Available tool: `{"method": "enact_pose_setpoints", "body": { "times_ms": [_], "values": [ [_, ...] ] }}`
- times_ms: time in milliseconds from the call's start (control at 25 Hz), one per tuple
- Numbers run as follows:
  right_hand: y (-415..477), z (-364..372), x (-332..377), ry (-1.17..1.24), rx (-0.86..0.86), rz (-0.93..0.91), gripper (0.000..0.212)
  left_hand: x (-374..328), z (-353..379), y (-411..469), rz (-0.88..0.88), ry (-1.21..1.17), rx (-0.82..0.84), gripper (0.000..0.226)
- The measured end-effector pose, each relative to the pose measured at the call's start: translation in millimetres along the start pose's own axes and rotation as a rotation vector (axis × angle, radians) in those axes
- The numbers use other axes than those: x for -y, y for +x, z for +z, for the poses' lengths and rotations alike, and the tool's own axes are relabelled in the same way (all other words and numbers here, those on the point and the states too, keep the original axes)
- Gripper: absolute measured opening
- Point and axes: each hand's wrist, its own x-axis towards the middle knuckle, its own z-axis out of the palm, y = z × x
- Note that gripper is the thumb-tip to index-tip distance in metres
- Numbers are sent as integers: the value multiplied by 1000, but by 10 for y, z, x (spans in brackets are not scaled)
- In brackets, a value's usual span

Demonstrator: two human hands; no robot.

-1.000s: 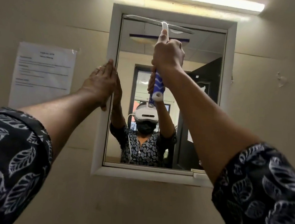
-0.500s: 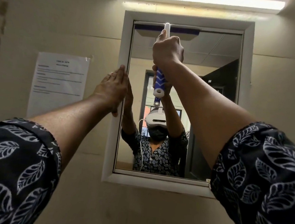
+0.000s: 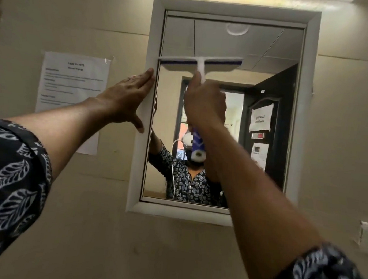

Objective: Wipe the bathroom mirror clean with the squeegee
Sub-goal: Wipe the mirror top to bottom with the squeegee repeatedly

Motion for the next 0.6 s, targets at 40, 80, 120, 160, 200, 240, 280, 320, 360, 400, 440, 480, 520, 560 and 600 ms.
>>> {"method": "enact_pose_setpoints", "body": {
  "times_ms": [40, 80, 120, 160, 200, 240, 280, 320, 360, 400, 440, 480, 520, 560, 600],
  "values": [
    [-151, 25, -82, -21, -10, 4, 41, 20, 8, -1, 13, 3, -10, 138],
    [-292, 50, -171, -36, -12, 4, 40, 34, 19, -5, 23, 10, -19, 138],
    [-428, 76, -255, -39, -7, 7, 39, 45, 28, -5, 29, 16, -24, 138],
    [-549, 105, -341, -35, 6, 17, 39, 53, 35, -3, 31, 20, -27, 138],
    [-667, 133, -424, -35, 25, 38, 41, 59, 37, 3, 31, 19, -28, 139],
    [-788, 159, -495, -42, 49, 71, 41, 63, 37, 7, 29, 16, -28, 139],
    [-904, 179, -560, -49, 69, 101, 41, 62, 37, 9, 26, 13, -28, 139],
    [-1015, 189, -615, -65, 78, 122, 39, 61, 37, 12, 23, 13, -28, 139],
    [-1108, 191, -656, -96, 77, 133, 38, 57, 36, 12, 20, 14, -26, 139],
    [-1180, 185, -677, -131, 75, 135, 37, 53, 36, 11, 18, 17, -24, 139],
    [-1222, 175, -687, -157, 77, 136, 36, 49, 37, 9, 15, 18, -23, 139],
    [-1239, 157, -687, -169, 80, 143, 36, 40, 39, 7, 11, 19, -23, 138],
    [-1235, 142, -679, -171, 80, 152, 36, 30, 39, 6, 7, 20, -24, 138],
    [-1223, 128, -664, -170, 77, 163, 38, 20, 38, 7, 4, 23, -25, 138],
    [-1206, 112, -640, -167, 76, 170, 38, 8, 32, 8, 2, 24, -26, 138]
  ]
}}
